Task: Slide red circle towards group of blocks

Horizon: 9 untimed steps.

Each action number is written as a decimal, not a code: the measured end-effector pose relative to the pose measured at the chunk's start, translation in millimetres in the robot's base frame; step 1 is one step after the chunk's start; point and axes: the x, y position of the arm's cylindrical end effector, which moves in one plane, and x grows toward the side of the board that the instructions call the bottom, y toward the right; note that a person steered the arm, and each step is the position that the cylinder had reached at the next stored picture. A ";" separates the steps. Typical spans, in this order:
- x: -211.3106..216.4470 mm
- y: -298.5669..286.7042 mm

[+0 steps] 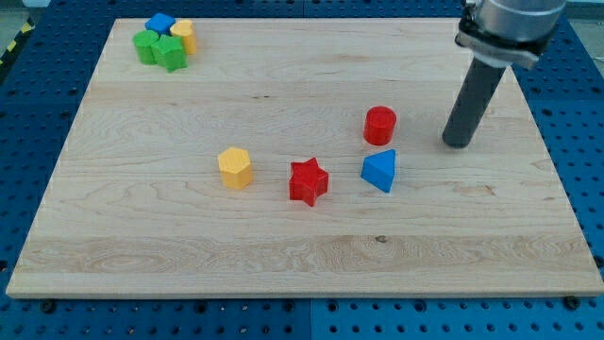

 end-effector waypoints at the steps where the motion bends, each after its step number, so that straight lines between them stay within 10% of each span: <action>1: 0.6 -25.7; 9: -23.7 -208.1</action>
